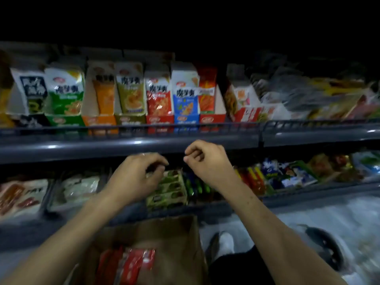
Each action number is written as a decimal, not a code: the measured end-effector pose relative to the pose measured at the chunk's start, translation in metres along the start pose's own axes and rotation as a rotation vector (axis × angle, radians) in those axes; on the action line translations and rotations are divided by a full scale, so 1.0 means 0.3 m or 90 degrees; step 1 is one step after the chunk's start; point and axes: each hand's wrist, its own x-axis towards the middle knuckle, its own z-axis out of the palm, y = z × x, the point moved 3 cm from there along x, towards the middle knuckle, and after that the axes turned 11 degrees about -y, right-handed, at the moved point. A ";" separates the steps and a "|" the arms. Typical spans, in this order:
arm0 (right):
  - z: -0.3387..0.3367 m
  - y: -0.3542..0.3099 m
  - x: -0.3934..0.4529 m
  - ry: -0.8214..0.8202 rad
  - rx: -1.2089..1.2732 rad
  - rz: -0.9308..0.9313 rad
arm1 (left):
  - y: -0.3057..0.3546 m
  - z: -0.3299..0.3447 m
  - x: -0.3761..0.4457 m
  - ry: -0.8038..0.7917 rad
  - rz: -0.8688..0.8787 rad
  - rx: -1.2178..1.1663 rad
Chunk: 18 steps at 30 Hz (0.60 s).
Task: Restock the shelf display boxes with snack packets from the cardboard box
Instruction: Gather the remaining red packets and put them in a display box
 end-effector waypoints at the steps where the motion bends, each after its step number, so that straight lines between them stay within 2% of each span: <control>1: 0.075 0.004 -0.037 -0.033 -0.002 0.007 | -0.040 0.043 -0.072 -0.026 -0.029 -0.016; 7: 0.523 0.066 -0.201 -0.278 -0.004 0.121 | -0.334 0.355 -0.455 -0.253 -0.300 -0.079; 10: 0.675 0.105 -0.276 -0.358 -0.019 0.167 | -0.472 0.496 -0.612 -0.354 -0.420 -0.119; 14: 0.819 0.134 -0.377 -0.463 -0.057 0.204 | -0.627 0.727 -0.814 -0.510 -0.507 -0.115; 15: 0.838 0.134 -0.394 -0.477 -0.056 0.215 | -0.637 0.754 -0.838 -0.529 -0.531 -0.103; 18: 0.872 0.145 -0.427 -0.477 -0.048 0.237 | -0.682 0.827 -0.864 -0.494 -0.599 -0.113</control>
